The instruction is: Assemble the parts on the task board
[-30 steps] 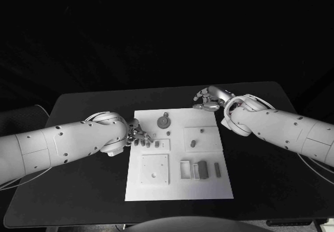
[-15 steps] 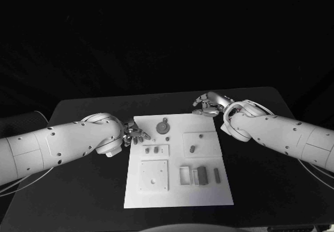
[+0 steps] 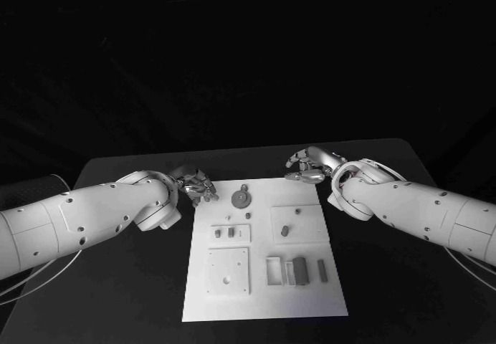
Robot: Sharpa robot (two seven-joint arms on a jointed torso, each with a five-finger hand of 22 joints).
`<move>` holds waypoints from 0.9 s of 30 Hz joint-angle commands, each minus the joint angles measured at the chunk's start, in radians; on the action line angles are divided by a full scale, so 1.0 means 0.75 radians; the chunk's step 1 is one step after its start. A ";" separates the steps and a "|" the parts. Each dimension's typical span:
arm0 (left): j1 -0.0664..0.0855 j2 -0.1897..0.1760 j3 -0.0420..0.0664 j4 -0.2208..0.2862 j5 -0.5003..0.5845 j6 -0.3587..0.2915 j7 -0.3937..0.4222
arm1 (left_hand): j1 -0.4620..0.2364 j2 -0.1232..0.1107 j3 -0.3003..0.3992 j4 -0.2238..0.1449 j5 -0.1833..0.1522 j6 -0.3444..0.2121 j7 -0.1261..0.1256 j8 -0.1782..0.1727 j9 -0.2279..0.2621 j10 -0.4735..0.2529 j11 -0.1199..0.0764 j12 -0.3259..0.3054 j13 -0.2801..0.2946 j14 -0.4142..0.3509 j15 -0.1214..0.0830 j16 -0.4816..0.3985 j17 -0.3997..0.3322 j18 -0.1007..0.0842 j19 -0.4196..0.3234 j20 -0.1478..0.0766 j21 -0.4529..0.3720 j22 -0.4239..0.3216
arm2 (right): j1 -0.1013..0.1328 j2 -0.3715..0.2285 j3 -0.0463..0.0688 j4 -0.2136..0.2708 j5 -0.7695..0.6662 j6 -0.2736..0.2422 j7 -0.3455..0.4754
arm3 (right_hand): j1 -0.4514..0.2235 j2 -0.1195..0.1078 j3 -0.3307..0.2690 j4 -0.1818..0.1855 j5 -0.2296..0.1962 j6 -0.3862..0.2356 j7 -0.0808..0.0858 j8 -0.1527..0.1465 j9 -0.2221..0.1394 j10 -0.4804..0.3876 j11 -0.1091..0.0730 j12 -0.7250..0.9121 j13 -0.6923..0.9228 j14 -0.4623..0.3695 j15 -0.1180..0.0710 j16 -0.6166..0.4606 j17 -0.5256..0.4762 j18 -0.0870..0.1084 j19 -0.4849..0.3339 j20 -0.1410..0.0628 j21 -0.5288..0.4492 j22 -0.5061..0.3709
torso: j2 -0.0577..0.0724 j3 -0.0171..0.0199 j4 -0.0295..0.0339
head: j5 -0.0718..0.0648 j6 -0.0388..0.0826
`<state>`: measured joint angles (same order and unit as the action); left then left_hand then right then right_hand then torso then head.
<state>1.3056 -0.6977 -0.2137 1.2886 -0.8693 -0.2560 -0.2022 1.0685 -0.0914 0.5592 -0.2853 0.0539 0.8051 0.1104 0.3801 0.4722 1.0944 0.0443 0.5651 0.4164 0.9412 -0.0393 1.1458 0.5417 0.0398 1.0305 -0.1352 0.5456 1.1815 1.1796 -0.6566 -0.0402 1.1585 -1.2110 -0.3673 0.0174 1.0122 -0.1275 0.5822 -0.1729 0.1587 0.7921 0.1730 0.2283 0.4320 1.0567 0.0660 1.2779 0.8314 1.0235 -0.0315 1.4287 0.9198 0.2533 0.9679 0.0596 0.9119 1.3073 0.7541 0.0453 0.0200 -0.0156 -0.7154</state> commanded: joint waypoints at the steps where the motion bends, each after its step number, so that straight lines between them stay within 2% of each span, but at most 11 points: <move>1: 0.006 0.017 0.000 -0.023 -0.199 -0.016 0.255 | 0.059 0.005 -0.012 -0.003 0.006 -0.007 -0.011 -0.019 -0.019 0.029 -0.009 0.001 0.001 0.026 -0.014 0.035 0.029 0.026 0.031 -0.012 0.024 0.017 | -0.001 0.000 0.000 -0.005 0.004 0.005 0.017 | 0.012 -0.004 0.000 -0.008 -0.009 0.003 0.009 0.009 -0.001 -0.007 0.000 0.004 -0.002 -0.003 -0.010 0.007 -0.001 0.011 -0.006 -0.006 -0.004 0.012 | 0.001 -0.0011 -0.0013 | 0.002 0.022; 4: 0.007 0.031 0.000 -0.039 -0.333 -0.008 0.279 | 0.070 0.024 -0.038 0.001 -0.004 -0.004 -0.009 -0.026 -0.030 0.084 -0.036 0.036 0.024 0.057 -0.036 0.079 0.065 0.031 0.070 -0.029 0.063 0.046 | -0.001 0.002 0.000 -0.012 0.004 0.017 0.014 | 0.011 -0.002 0.000 -0.007 -0.009 0.004 0.009 0.010 -0.001 -0.007 0.000 0.004 -0.002 -0.003 -0.010 0.007 -0.002 0.011 -0.006 -0.006 -0.004 0.012 | 0.001 -0.0017 -0.0017 | 0.001 0.023; 5: 0.008 0.038 0.000 -0.044 -0.368 -0.013 0.283 | 0.080 0.018 -0.052 0.001 -0.003 -0.006 -0.011 -0.031 -0.035 0.104 -0.048 0.064 0.047 0.074 -0.050 0.106 0.087 0.035 0.095 -0.040 0.090 0.064 | -0.001 0.002 0.000 -0.014 0.004 0.019 0.014 | 0.010 -0.002 0.000 -0.007 -0.010 0.004 0.009 0.010 -0.001 -0.007 0.000 0.004 -0.002 -0.004 -0.010 0.007 -0.002 0.011 -0.006 -0.005 -0.004 0.012 | 0.001 -0.0017 -0.0016 | 0.000 0.022; 6: 0.012 0.050 0.000 -0.055 -0.427 -0.011 0.293 | 0.099 -0.006 -0.083 0.003 -0.004 -0.004 -0.021 -0.036 -0.045 0.124 -0.069 0.151 0.114 0.108 -0.084 0.186 0.141 0.045 0.157 -0.067 0.160 0.112 | -0.001 0.003 0.000 -0.016 0.004 0.022 0.013 | 0.009 -0.001 -0.001 -0.006 -0.010 0.004 0.009 0.010 -0.001 -0.007 0.000 0.004 -0.003 -0.004 -0.010 0.007 -0.002 0.011 -0.006 -0.005 -0.004 0.011 | 0.001 -0.0019 -0.0017 | -0.004 0.019; 9: 0.018 0.070 -0.001 -0.066 -0.512 -0.011 0.308 | 0.114 -0.071 -0.118 0.014 0.004 0.011 -0.035 -0.041 -0.058 0.126 -0.109 0.402 0.298 0.158 -0.129 0.363 0.248 0.061 0.251 -0.113 0.288 0.200 | -0.001 0.006 0.000 -0.019 0.004 0.023 0.014 | 0.008 -0.001 -0.001 -0.006 -0.010 0.005 0.009 0.010 -0.001 -0.007 0.000 0.004 -0.003 -0.004 -0.010 0.006 -0.002 0.011 -0.007 -0.005 -0.004 0.011 | 0.002 -0.0022 -0.0020 | -0.003 0.016; 12: 0.019 0.097 -0.002 -0.083 -0.604 -0.013 0.330 | 0.130 -0.094 -0.104 0.035 -0.005 0.034 -0.064 -0.039 -0.065 0.121 -0.118 0.639 0.471 0.211 -0.154 0.470 0.309 0.078 0.331 -0.147 0.389 0.204 | -0.001 0.008 0.000 -0.020 0.004 0.024 0.014 | 0.007 0.000 -0.001 -0.005 -0.010 0.005 0.009 0.011 -0.001 -0.007 0.000 0.004 -0.003 -0.004 -0.010 0.006 -0.002 0.011 -0.007 -0.005 -0.005 0.011 | 0.002 -0.0019 -0.0020 | 0.000 0.013; 15: 0.020 0.118 -0.004 -0.093 -0.659 -0.001 0.342 | 0.136 -0.116 -0.089 0.055 0.007 0.059 -0.074 -0.032 -0.065 0.158 -0.134 0.790 0.573 0.276 -0.164 0.517 0.337 0.093 0.385 -0.166 0.445 0.200 | -0.002 0.011 0.000 -0.021 0.004 0.023 0.015 | 0.007 0.000 -0.001 -0.005 -0.009 0.005 0.009 0.011 -0.001 -0.007 0.000 0.004 -0.003 -0.004 -0.010 0.006 -0.002 0.011 -0.007 -0.005 -0.005 0.011 | 0.002 -0.0014 -0.0005 | -0.005 0.008; 17: 0.020 0.134 -0.006 -0.099 -0.699 0.010 0.354 | 0.129 -0.125 -0.081 0.071 -0.002 0.071 -0.076 -0.028 -0.064 0.163 -0.139 0.825 0.599 0.306 -0.170 0.522 0.352 0.098 0.404 -0.170 0.462 0.199 | -0.002 0.011 0.000 -0.021 0.004 0.022 0.015 | 0.007 0.001 -0.001 -0.005 -0.009 0.005 0.009 0.011 -0.001 -0.007 0.000 0.004 -0.003 -0.004 -0.010 0.006 -0.002 0.011 -0.007 -0.005 -0.005 0.011 | 0.002 -0.0011 -0.0016 | -0.006 0.012; 19: 0.021 0.150 -0.013 -0.101 -0.723 0.024 0.362 | 0.117 -0.135 -0.074 0.090 0.000 0.081 -0.078 -0.026 -0.064 0.174 -0.141 0.848 0.617 0.361 -0.172 0.526 0.430 0.102 0.415 -0.172 0.473 0.197 | -0.002 0.013 0.000 -0.022 0.004 0.020 0.015 | 0.007 0.001 -0.001 -0.005 -0.009 0.005 0.009 0.011 -0.001 -0.007 0.000 0.004 -0.003 -0.004 -0.010 0.006 -0.002 0.011 -0.007 -0.005 -0.005 0.011 | 0.002 -0.0013 -0.0014 | -0.007 0.011; 24: 0.021 0.186 -0.029 -0.110 -0.781 0.043 0.370 | 0.110 -0.143 -0.065 0.108 0.001 0.079 -0.082 -0.031 -0.066 0.183 -0.145 0.863 0.630 0.387 -0.175 0.522 0.458 0.104 0.422 -0.172 0.481 0.195 | -0.002 0.016 0.000 -0.024 0.004 0.017 0.016 | 0.007 0.001 -0.001 -0.005 -0.008 0.005 0.009 0.011 -0.001 -0.007 0.000 0.004 -0.003 -0.004 -0.010 0.006 -0.002 0.011 -0.007 -0.005 -0.005 0.011 | 0.002 -0.0009 -0.0015 | -0.004 0.007; 27: 0.019 0.225 -0.031 -0.140 -0.799 0.038 0.377 | 0.108 -0.137 -0.062 0.114 0.001 0.076 -0.083 -0.034 -0.067 0.183 -0.146 0.866 0.633 0.391 -0.176 0.519 0.461 0.104 0.424 -0.172 0.483 0.195 | -0.002 0.023 0.000 -0.026 0.004 0.010 0.018 | 0.006 0.002 -0.001 -0.004 -0.006 0.005 0.009 0.011 -0.001 -0.007 0.000 0.005 -0.003 -0.004 -0.010 0.006 -0.002 0.011 -0.006 -0.005 -0.005 0.011 | 0.003 -0.0010 -0.0012 | -0.005 0.003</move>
<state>1.3190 -0.5344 -0.2377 1.1886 -1.4077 -0.2444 0.0475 1.1511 -0.1909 0.5126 -0.2022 0.0539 0.8632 0.0500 0.3593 0.4230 1.2242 -0.0646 1.2113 0.8911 1.2273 -0.1732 1.5374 0.8871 0.0360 1.3445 -0.2647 0.9055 1.3080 1.1789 -0.6417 -0.0405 1.1386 -1.2074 -0.3634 0.0185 1.0122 -0.1275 0.5823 -0.1727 0.1548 0.7949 0.1752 0.2320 0.4321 1.0584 0.0643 1.2779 0.8305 1.0230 -0.0309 1.4287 0.9190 0.2479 0.9679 0.0596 0.9119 1.3073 0.7557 0.0446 0.0189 -0.0197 -0.7109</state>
